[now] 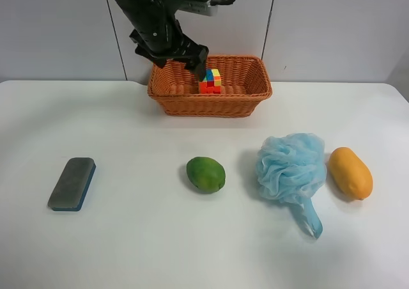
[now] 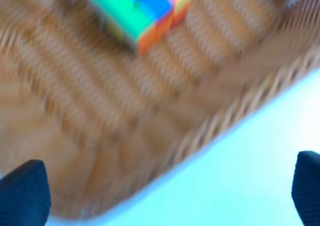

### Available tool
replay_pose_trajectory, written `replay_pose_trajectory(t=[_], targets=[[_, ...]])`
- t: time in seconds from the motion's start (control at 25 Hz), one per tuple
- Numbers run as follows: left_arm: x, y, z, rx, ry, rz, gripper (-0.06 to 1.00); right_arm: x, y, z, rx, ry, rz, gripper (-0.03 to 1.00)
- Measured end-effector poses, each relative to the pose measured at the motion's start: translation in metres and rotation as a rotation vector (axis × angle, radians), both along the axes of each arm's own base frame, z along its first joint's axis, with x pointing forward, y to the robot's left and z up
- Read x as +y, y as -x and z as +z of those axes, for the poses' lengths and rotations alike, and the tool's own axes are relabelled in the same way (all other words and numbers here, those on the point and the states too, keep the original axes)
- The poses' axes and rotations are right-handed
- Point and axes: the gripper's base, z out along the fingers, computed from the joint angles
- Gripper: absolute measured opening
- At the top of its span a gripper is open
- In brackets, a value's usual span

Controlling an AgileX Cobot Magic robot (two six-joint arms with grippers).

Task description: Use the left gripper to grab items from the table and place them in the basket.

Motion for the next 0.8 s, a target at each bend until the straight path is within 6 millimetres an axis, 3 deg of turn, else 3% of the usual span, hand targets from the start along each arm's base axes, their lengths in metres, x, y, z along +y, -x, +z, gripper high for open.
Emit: replay_pose_trajectory(t=[0.16, 0.28, 0.36, 0.52, 0.64, 0.8], targets=[[0.026, 0.029, 0.042, 0.066, -0.144, 0.055, 0.86, 0.000, 0.000, 0.000, 0.000, 0.000, 0.000, 0.99], [0.046, 0.053, 0.090, -0.026, -0.161, 0.080, 0.85, 0.000, 0.000, 0.000, 0.000, 0.000, 0.000, 0.99], [0.063, 0.080, 0.130, -0.119, -0.138, 0.101, 0.85, 0.000, 0.000, 0.000, 0.000, 0.000, 0.000, 0.99], [0.104, 0.137, 0.184, -0.258, -0.093, 0.173, 0.85, 0.000, 0.000, 0.000, 0.000, 0.000, 0.000, 0.99], [0.141, 0.186, 0.204, -0.334, -0.069, 0.248, 0.84, 0.000, 0.000, 0.000, 0.000, 0.000, 0.000, 0.99], [0.187, 0.256, 0.204, -0.399, -0.047, 0.342, 0.84, 0.000, 0.000, 0.000, 0.000, 0.000, 0.000, 0.99]])
